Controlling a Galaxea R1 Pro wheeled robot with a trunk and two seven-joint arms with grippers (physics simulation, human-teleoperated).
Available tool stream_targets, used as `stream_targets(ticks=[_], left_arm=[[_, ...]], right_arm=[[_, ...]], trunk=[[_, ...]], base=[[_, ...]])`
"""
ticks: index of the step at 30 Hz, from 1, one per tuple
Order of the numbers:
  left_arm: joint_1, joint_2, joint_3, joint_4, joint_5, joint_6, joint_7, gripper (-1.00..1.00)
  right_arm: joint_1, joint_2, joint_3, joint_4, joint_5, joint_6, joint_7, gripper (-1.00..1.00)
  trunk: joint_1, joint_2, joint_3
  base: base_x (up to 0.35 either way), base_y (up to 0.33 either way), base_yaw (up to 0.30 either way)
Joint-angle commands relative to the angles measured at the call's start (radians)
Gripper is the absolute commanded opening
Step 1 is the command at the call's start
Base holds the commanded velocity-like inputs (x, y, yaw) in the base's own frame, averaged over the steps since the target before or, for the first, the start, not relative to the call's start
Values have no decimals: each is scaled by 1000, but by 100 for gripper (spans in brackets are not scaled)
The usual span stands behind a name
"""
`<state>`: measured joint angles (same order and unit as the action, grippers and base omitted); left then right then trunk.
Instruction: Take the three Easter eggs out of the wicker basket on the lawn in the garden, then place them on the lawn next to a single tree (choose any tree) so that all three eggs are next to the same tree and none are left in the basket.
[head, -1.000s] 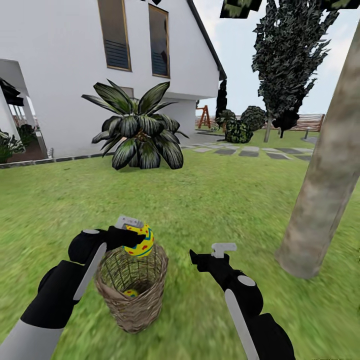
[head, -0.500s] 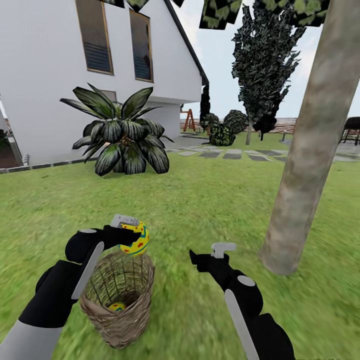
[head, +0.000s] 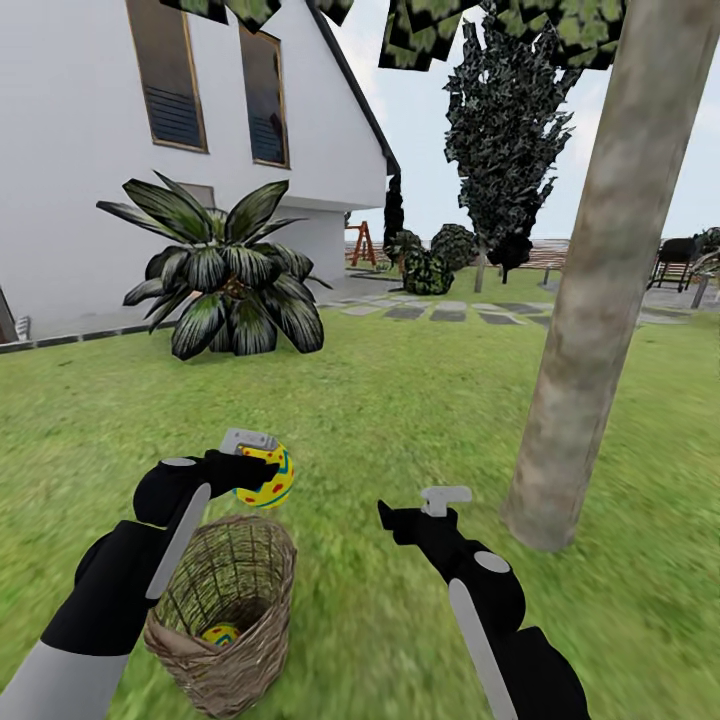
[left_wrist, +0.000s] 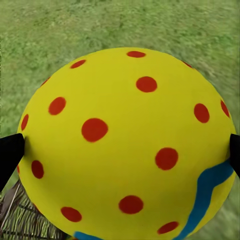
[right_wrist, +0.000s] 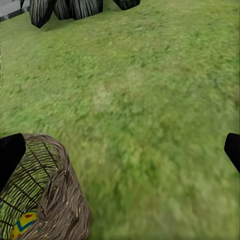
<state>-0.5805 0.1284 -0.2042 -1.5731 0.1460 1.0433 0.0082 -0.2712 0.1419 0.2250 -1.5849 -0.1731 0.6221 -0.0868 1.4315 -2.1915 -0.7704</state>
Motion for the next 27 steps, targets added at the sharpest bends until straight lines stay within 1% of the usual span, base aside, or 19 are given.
stream_targets(ticks=[1, 15, 27], left_arm=[[-1, 1, -1, -1, 3, 4, 1, -100], [-1, 1, -1, 1, 3, 4, 1, -100], [-1, 0, -1, 4, 3, 4, 2, -100]], right_arm=[[-1, 0, 3, -1, -10, 4, -9, 100], [-1, 1, 2, -1, -9, 6, -10, 100], [0, -1, 4, -1, -9, 4, -9, 100]], trunk=[[-4, 7, 2], [-58, 105, 46], [-104, 189, 96]], base=[[0, 0, -4], [0, 0, -4], [0, 0, -188]])
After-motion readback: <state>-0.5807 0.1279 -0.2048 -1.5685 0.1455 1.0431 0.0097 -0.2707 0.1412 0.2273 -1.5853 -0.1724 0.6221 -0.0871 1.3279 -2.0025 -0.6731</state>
